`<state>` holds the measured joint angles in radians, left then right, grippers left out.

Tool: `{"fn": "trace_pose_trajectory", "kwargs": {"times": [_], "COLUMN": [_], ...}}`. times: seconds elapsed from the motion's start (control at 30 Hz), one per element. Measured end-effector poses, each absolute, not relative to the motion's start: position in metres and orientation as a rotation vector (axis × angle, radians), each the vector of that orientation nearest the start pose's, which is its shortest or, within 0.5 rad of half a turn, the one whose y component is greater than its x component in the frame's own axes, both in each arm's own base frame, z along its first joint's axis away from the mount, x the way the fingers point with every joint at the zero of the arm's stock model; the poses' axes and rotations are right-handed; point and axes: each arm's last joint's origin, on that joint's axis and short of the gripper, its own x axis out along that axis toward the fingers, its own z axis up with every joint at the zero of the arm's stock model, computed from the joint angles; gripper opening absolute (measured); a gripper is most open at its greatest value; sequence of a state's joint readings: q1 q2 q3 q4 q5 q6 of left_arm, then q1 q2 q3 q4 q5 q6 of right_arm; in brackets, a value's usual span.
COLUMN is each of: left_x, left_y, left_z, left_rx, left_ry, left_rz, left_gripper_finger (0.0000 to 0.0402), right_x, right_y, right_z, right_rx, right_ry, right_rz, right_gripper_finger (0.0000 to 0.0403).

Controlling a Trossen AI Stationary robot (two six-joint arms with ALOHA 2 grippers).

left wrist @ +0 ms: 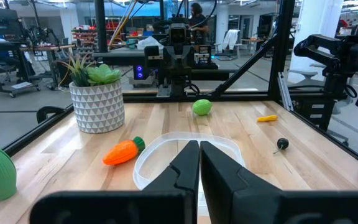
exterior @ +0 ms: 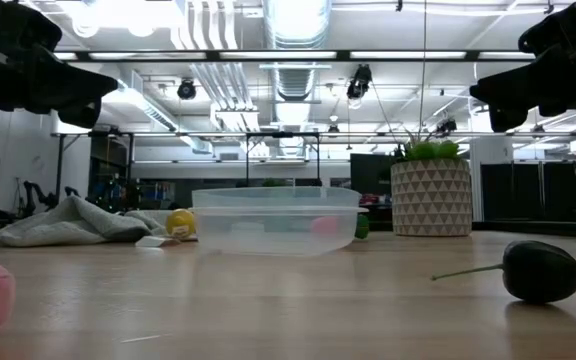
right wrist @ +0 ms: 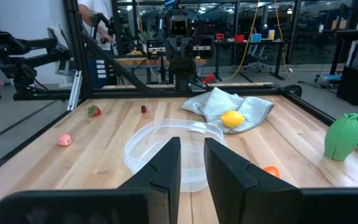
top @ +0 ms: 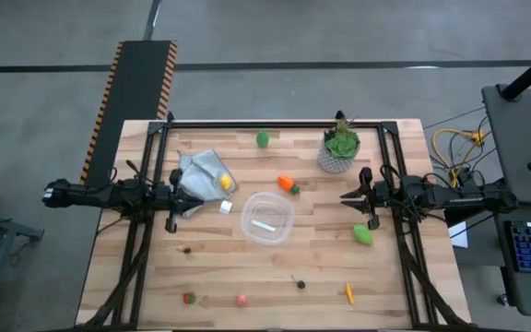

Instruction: Pick and placing Produce into tupperware

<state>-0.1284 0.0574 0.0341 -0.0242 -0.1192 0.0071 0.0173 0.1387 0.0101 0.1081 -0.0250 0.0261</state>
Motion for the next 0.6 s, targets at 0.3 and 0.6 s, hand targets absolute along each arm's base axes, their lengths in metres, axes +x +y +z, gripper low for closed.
{"fn": "trace_pose_trajectory", "kwargs": {"times": [0.3, 0.6], "left_x": [0.0988, 0.0988], "left_y": [-0.0093, -0.0093], "left_z": [0.1684, 0.1686], "left_rx": [0.013, 0.012], "left_ry": [0.047, 0.043], "left_rz": [-0.009, -0.009], "left_gripper_finger": [0.0, 0.0], "right_x": [0.1059, 0.1058], "right_y": [0.0025, 0.0025], "right_z": [0.1661, 0.1661], "right_rx": [0.026, -0.006], "right_ry": [0.021, 0.02], "right_rz": [0.042, 0.042], "right_gripper_finger": [0.0063, 0.0063]}}
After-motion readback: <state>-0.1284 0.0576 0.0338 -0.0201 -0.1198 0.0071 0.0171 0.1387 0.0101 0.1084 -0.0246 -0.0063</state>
